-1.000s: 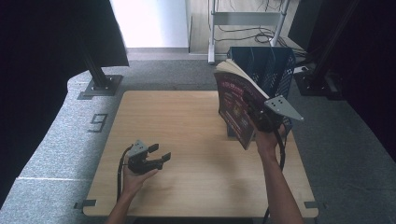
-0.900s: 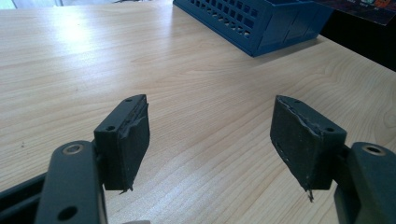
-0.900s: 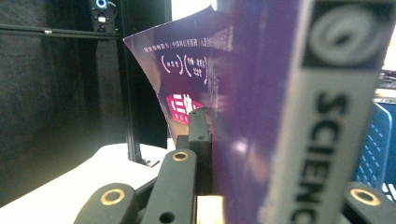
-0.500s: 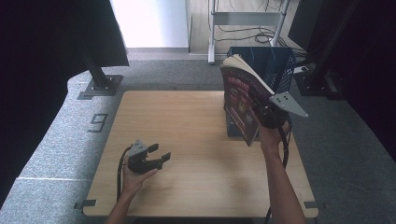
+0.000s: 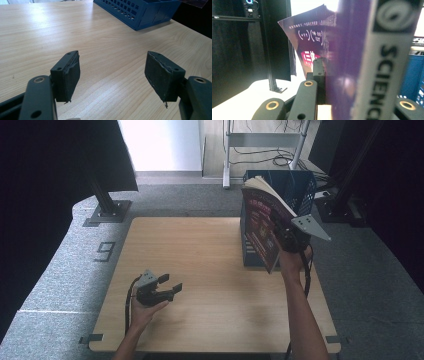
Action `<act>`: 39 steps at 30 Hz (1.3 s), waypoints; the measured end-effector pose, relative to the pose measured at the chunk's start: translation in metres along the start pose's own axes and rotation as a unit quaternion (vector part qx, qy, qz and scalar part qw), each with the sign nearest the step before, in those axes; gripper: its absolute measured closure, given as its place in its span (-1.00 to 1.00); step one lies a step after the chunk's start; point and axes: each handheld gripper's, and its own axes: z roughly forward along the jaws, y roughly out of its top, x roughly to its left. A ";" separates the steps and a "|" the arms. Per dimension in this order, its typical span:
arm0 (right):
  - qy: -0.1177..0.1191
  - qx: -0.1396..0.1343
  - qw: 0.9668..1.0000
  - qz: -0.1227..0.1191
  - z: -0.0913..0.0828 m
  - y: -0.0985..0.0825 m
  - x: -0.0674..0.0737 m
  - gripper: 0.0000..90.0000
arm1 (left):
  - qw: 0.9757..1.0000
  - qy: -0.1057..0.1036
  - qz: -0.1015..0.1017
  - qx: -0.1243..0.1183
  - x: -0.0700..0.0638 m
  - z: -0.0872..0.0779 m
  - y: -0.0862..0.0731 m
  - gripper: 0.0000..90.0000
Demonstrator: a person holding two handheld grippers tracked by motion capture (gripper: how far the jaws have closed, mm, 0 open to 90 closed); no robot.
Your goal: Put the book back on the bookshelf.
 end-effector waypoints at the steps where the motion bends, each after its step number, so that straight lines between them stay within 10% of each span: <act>1: -0.005 0.001 1.000 0.001 0.002 -0.001 -0.003 0.81 | 1.000 0.000 0.000 0.001 0.000 0.000 0.000 -0.36; 39: -0.050 0.011 0.999 0.018 0.047 -0.008 -0.031 0.81 | 1.000 0.003 -0.013 -0.001 0.006 -0.005 -0.004 -0.36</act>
